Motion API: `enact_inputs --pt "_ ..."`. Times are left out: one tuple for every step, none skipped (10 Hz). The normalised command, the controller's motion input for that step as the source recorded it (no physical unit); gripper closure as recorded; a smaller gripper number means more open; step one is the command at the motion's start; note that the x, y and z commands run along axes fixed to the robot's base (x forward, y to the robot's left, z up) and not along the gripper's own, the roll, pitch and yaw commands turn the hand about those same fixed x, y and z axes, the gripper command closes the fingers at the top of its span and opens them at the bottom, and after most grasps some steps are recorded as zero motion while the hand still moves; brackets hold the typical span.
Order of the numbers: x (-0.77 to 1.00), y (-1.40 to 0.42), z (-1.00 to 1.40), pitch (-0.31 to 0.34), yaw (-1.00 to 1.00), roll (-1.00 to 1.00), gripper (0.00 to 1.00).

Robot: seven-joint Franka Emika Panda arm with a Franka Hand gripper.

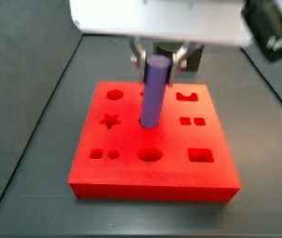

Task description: Insert the round object.

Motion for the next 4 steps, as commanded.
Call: enact_inputs --pt "0.02 0.0 -0.71 -0.004 0.0 0.09 1.0" --pt "0.0 0.0 -0.71 0.0 0.0 0.14 1.0" --pt "0.0 -0.04 -0.36 0.0 0.0 0.18 1.0" --pt "0.0 0.0 0.0 0.0 0.0 0.0 1.0"
